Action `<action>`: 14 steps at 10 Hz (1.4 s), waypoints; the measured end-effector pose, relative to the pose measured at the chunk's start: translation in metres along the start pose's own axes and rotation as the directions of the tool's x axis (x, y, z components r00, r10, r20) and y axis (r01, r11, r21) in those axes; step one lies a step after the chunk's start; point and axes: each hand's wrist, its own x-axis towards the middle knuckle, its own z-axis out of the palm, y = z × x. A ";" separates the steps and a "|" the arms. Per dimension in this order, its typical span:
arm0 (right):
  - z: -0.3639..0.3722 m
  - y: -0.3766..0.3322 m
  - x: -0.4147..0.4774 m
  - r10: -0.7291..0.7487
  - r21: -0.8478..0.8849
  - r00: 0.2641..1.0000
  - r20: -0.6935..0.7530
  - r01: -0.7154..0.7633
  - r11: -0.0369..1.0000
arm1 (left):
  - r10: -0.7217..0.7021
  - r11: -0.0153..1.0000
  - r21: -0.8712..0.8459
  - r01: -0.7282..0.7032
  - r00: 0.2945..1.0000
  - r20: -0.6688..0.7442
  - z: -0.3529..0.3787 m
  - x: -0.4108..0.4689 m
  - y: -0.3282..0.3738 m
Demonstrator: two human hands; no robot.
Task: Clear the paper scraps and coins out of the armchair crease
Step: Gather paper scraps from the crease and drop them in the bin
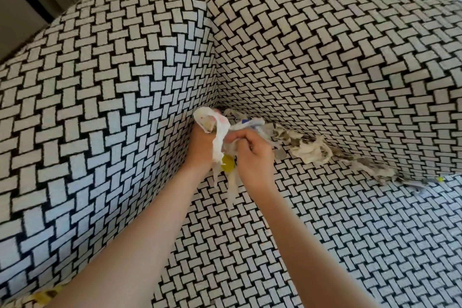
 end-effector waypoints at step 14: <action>0.022 -0.008 0.010 -0.186 -0.624 0.980 -0.076 0.099 0.775 | -0.112 0.695 -0.708 0.126 0.991 0.067 0.027 -0.012 -0.011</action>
